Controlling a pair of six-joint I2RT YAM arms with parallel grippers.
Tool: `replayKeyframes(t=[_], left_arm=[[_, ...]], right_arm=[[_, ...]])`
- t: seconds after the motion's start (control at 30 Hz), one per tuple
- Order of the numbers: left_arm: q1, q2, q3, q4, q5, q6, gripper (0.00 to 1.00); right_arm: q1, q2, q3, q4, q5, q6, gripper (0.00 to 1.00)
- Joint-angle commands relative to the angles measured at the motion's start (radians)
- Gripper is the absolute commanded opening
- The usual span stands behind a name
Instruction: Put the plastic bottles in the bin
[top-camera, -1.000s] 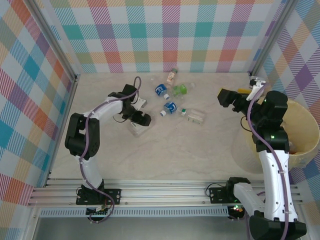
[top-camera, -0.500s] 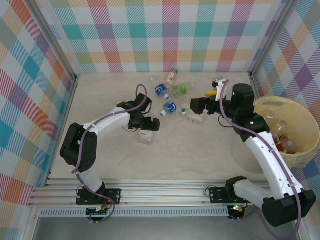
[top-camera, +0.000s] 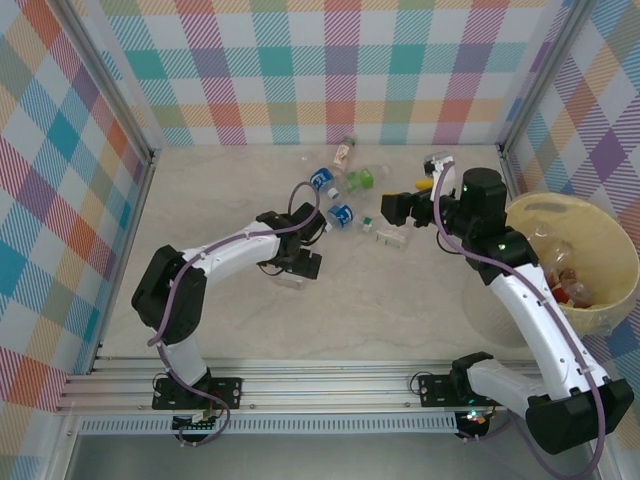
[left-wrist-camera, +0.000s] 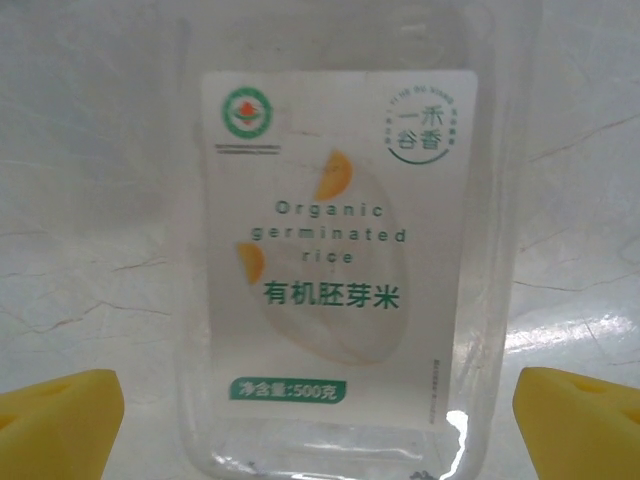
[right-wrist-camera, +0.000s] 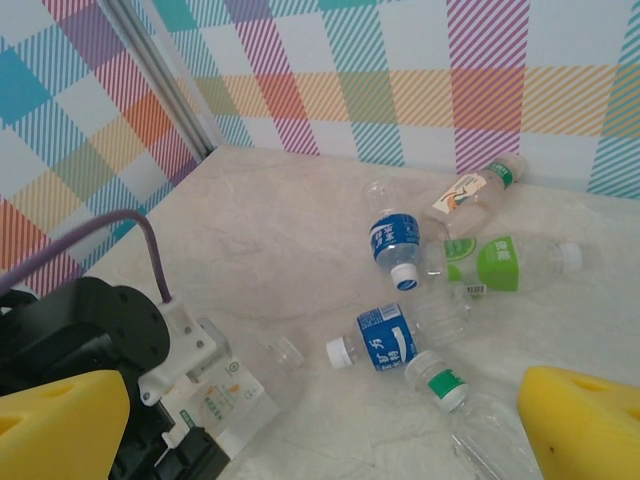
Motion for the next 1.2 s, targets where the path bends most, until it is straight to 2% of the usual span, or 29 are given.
replayKeyframes(t=[0.0, 0.27, 0.47, 0.67, 0.8, 0.9, 1.07, 1.17], left_arm=[[-0.002, 0.040, 0.004, -0.008, 0.064, 0.026, 1.00], [0.004, 0.113, 0.007, -0.007, 0.042, 0.030, 1.00], [0.003, 0.104, -0.027, 0.036, 0.027, 0.040, 0.76], [0.003, 0.079, -0.046, 0.075, 0.030, 0.049, 0.64], [0.003, -0.007, -0.082, 0.154, 0.044, 0.058, 0.60], [0.003, -0.096, -0.126, 0.260, 0.076, 0.078, 0.58], [0.003, -0.205, -0.171, 0.405, 0.113, 0.108, 0.53], [0.001, -0.257, -0.180, 0.467, 0.138, 0.134, 0.51]], right_arm=[[0.007, -0.025, 0.000, 0.040, 0.024, -0.015, 1.00], [0.009, -0.035, 0.000, 0.028, 0.031, -0.014, 1.00], [0.009, -0.032, -0.006, 0.039, 0.043, -0.004, 1.00], [0.009, -0.030, -0.027, 0.078, 0.011, 0.038, 1.00], [0.009, -0.016, -0.035, 0.084, -0.006, 0.085, 1.00], [0.009, 0.014, -0.034, 0.085, -0.083, 0.102, 1.00], [0.010, 0.079, -0.020, 0.092, -0.110, 0.177, 1.00], [0.010, 0.127, 0.008, 0.085, -0.168, 0.208, 1.00]])
